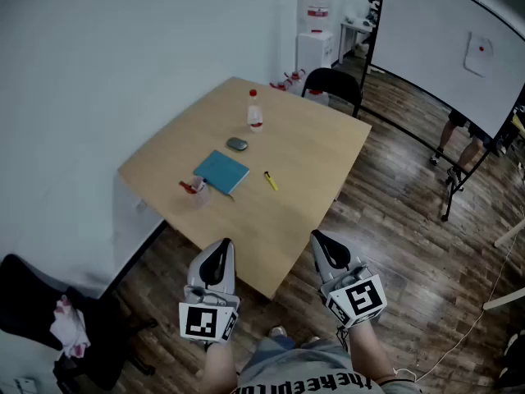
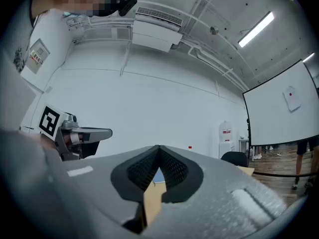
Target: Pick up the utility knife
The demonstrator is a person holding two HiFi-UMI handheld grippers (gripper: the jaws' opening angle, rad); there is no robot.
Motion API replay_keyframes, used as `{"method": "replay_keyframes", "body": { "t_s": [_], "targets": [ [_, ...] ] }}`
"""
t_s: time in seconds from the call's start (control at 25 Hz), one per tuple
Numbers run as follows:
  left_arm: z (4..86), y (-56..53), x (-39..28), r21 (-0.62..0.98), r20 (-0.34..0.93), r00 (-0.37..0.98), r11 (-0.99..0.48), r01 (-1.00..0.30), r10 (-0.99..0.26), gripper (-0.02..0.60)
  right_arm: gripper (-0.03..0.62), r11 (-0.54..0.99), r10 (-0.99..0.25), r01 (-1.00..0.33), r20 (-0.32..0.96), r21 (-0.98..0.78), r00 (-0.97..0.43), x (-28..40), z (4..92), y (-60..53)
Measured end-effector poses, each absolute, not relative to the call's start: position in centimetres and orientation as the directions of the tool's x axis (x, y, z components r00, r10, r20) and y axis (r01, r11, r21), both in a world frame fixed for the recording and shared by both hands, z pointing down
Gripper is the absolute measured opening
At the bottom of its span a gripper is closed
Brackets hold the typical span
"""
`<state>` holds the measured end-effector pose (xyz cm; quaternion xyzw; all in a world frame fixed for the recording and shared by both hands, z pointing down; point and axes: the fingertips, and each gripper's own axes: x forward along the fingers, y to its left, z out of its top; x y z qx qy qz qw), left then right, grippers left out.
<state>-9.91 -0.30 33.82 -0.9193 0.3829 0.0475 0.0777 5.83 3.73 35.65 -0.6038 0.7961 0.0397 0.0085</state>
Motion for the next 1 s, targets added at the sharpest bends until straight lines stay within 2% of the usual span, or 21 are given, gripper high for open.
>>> {"method": "replay_keyframes", "body": {
  "t_s": [0.6, 1.0],
  "targets": [
    [33.8, -1.8, -10.9, -0.091, -0.158, 0.714, -0.710, -0.698, -0.682, -0.002, 0.002, 0.227, -0.970, -0.974, -0.080, 0.018, -0.228, 5.0, 35.8, 2.1],
    [33.5, -3.2, -11.5, -0.083, -0.220, 0.748, -0.752, -0.654, -0.626, -0.002, 0.002, 0.188, -0.979, -0.982, -0.076, 0.035, -0.190, 4.6, 36.0, 1.4]
  ]
}}
